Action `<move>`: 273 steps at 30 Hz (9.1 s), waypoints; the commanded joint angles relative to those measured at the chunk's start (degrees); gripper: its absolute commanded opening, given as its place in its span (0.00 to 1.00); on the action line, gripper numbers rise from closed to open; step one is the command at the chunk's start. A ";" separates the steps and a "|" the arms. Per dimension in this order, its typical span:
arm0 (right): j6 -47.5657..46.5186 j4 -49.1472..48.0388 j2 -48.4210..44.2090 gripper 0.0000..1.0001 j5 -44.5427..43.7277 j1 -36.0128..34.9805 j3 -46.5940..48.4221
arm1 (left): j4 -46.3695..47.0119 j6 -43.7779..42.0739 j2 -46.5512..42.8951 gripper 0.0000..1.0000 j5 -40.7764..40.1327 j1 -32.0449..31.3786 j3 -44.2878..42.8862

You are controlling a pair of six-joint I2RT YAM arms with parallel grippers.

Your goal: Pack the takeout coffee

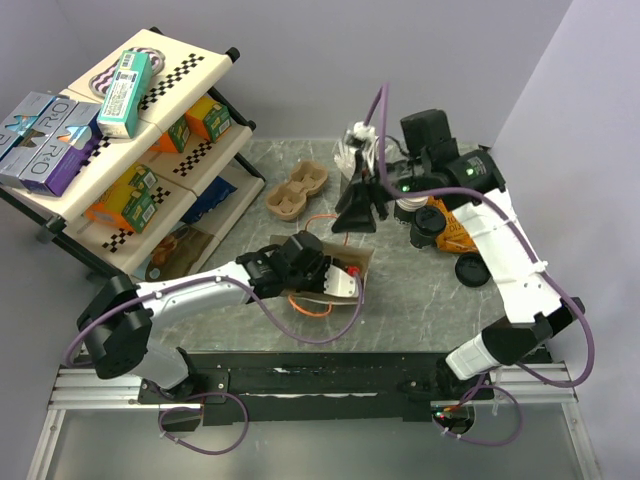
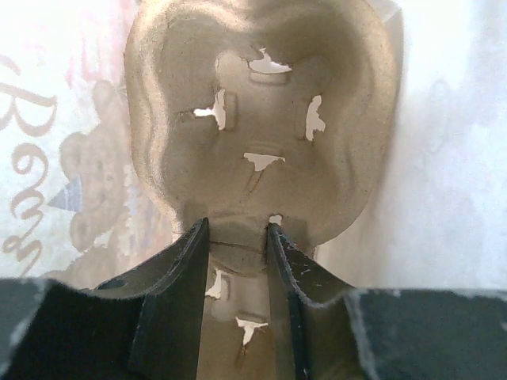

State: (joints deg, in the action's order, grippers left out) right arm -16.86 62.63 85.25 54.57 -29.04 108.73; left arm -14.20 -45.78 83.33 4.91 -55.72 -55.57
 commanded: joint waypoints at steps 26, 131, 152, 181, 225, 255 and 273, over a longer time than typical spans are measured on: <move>5.44 -1.55 4.05 0.71 11.97 7.42 4.83 | -4.61 2.36 11.95 0.66 8.62 5.98 -14.91; 3.77 -14.64 7.39 0.79 -8.67 5.31 8.99 | -14.56 26.00 -16.35 0.93 23.32 12.83 -28.85; 10.80 -12.71 -2.11 0.98 -35.67 6.01 -5.54 | -17.68 42.42 -11.62 0.92 -10.45 19.42 -34.42; 2.19 -24.40 6.07 0.34 -7.11 4.08 -2.73 | -11.56 34.35 -16.19 0.70 42.62 25.14 -24.84; 2.62 -20.88 5.30 0.99 -12.19 2.93 4.24 | -13.84 36.38 -22.13 0.99 35.70 25.14 -26.11; -1.15 -27.04 14.23 0.93 -7.48 2.67 9.39 | -21.67 20.91 -27.69 1.00 22.97 25.31 -27.14; -11.79 -19.13 -5.53 0.00 -9.56 -13.57 -8.96 | -11.74 19.42 -35.42 0.99 1.52 25.67 -15.10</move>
State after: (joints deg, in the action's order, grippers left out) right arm -24.84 42.33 87.24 47.00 -38.33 102.43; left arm -33.12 -25.85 50.46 14.24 -30.44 -72.53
